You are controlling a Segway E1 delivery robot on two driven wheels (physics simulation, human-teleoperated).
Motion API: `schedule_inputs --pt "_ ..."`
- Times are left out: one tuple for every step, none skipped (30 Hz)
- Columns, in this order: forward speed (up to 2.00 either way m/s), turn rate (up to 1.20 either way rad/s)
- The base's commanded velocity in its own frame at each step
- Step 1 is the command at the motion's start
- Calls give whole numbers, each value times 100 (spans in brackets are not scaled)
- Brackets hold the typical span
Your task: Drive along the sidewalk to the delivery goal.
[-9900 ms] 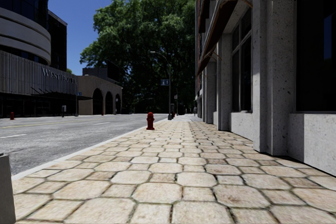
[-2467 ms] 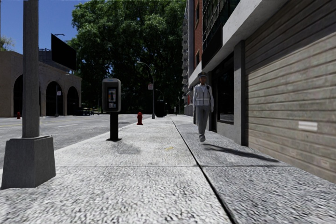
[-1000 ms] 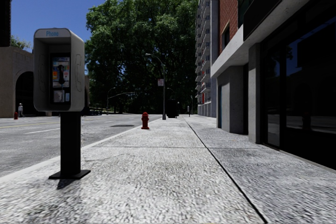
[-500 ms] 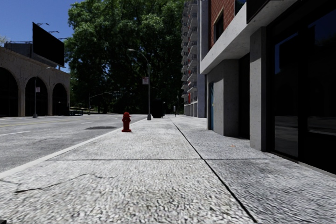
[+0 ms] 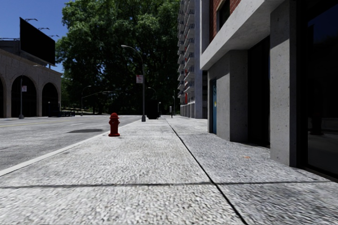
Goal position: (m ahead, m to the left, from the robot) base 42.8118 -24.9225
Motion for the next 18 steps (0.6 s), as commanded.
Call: schedule_inputs --pt "200 -68" --pt "200 -24" --pt "200 -3" --pt "200 0" --pt "200 0" --pt "200 0" --pt "200 0" --pt "200 0" --pt "200 0" --pt "200 0" --pt "200 0" --pt "200 0" --pt "200 0" --pt "200 0" --pt "200 0" --pt "200 0" --pt "200 0" --pt "200 0"
